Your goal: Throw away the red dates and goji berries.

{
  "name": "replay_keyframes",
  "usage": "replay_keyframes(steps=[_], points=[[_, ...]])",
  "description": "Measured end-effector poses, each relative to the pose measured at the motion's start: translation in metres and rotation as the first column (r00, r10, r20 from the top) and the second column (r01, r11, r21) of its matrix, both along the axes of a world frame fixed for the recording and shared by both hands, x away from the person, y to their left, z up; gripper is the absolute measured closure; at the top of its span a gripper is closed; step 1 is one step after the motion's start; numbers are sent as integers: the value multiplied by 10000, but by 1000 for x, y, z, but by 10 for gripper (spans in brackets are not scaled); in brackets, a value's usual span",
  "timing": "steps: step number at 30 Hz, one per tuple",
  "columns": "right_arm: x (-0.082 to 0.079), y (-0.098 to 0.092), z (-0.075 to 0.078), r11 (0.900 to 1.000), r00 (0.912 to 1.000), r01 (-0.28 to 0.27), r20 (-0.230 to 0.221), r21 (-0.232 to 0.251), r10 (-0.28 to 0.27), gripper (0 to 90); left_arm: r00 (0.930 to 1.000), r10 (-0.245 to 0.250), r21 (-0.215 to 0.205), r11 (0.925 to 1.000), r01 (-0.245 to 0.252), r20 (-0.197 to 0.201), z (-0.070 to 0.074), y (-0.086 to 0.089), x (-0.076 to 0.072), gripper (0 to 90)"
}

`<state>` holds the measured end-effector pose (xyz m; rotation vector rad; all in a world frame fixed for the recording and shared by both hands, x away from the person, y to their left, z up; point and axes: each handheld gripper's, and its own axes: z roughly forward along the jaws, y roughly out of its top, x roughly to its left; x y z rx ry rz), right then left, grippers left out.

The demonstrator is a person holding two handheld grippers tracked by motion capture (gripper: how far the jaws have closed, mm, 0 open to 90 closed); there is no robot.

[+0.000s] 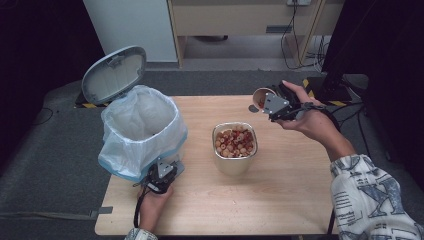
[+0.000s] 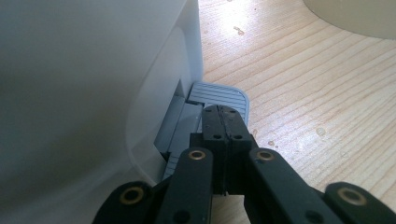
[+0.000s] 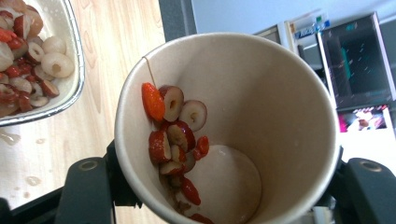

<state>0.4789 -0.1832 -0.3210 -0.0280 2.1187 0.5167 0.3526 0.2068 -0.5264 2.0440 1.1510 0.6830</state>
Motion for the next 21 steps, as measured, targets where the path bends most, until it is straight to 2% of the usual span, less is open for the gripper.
replay_keyframes(steps=[5, 10, 11, 16, 21], points=[[4, -15, 1, 9959, 9981, 388, -507, 818, -347, 328, 10000, -8, 27, 10000, 8, -12, 0, 0, 0, 891], [7, -28, 1, 9853, 9922, 788, -1080, 1518, -627, 327, 10000, -12, 30, 10000, 12, -13, 0, 0, 0, 890], [7, -31, 1, 9813, 9892, 911, -1293, 1694, -695, 327, 10000, -9, 24, 10000, 9, -14, 0, 0, 0, 891], [9, -40, -1, 9680, 9814, 1171, -1752, 2219, -785, 326, 10000, -14, 32, 10000, 14, -17, 0, 0, 0, 890], [10, -47, -5, 9507, 9687, 1439, -2356, 2746, -786, 322, 10000, -17, 35, 10000, 17, -23, 0, 0, 0, 890]])
